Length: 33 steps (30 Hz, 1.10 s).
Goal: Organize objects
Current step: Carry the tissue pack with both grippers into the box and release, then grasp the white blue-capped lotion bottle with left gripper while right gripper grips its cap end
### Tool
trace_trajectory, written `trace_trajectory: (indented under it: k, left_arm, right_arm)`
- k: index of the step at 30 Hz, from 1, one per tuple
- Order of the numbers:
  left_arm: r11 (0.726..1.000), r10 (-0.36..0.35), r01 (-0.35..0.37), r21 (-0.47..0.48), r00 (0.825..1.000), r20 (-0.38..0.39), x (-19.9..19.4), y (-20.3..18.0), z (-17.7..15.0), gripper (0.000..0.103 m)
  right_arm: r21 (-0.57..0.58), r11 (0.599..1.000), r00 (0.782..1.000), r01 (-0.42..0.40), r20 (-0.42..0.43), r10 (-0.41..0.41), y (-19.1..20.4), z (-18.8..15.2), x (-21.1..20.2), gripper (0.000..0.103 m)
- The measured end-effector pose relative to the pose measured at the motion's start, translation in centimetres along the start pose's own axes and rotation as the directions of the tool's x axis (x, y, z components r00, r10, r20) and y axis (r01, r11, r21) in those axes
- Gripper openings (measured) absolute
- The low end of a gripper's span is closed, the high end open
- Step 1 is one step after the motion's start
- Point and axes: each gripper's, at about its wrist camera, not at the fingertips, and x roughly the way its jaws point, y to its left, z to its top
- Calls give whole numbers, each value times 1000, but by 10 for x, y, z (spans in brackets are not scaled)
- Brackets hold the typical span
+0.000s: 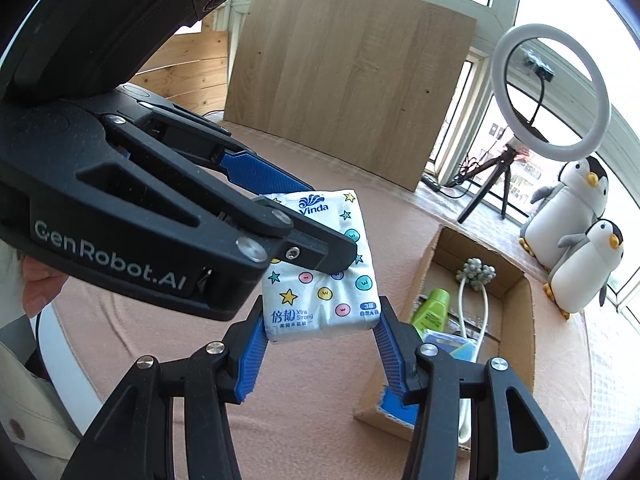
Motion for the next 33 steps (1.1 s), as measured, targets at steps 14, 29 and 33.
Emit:
trace_trajectory:
  k: [14,29,33]
  left_arm:
    - [981,-137,143,128,989,-57,93,-82,61,49]
    - [963,262,-264,-58,964,-39,55,42,-18,95]
    - [912,375,-381,-155,925,-66,10,98,-75,95]
  right_arm:
    - [177,973,988,151,-58,-143,-96,-48,-11,47]
    - [203,954,972,219,-135,-194,-92,-39,6,60]
    - [163,975,986,152,-96,-137,-62,-6,22,63]
